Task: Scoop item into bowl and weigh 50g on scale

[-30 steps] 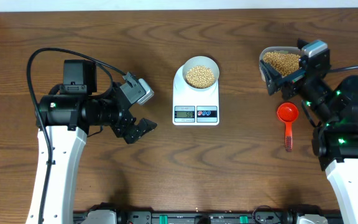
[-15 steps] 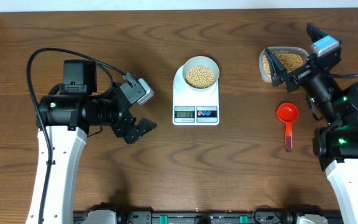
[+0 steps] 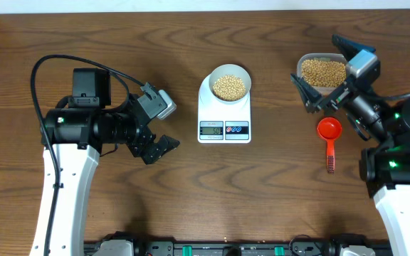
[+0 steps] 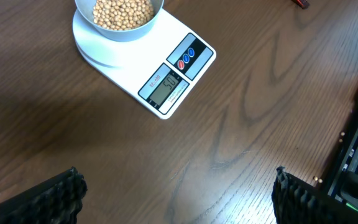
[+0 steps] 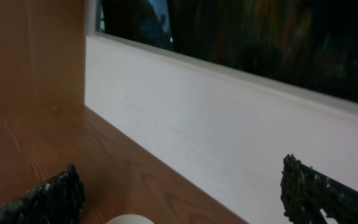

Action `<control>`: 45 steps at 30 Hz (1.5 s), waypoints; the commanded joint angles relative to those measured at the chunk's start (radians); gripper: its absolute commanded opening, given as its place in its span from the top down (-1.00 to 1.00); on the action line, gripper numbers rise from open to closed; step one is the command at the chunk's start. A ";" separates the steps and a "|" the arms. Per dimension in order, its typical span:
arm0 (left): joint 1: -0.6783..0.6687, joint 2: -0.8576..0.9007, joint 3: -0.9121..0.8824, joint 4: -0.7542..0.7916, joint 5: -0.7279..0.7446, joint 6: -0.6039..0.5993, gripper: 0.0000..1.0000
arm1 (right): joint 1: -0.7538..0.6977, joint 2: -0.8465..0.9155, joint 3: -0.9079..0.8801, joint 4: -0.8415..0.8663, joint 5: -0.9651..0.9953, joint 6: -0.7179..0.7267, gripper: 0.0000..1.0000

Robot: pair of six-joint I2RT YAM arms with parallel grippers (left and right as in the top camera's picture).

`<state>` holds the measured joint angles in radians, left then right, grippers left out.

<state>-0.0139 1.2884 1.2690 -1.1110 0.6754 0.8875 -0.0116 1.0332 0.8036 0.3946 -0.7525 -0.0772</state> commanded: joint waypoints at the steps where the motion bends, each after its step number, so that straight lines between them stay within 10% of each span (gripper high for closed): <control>1: 0.004 -0.002 0.015 -0.003 0.013 -0.002 -0.96 | 0.013 -0.066 0.012 -0.014 -0.036 0.001 -0.98; 45: 0.004 -0.002 0.015 -0.003 0.013 -0.002 -0.96 | 0.013 -0.556 -0.017 -0.561 0.111 0.000 -0.98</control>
<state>-0.0139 1.2884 1.2690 -1.1110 0.6758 0.8875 -0.0116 0.4965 0.8009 -0.1574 -0.6895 -0.0776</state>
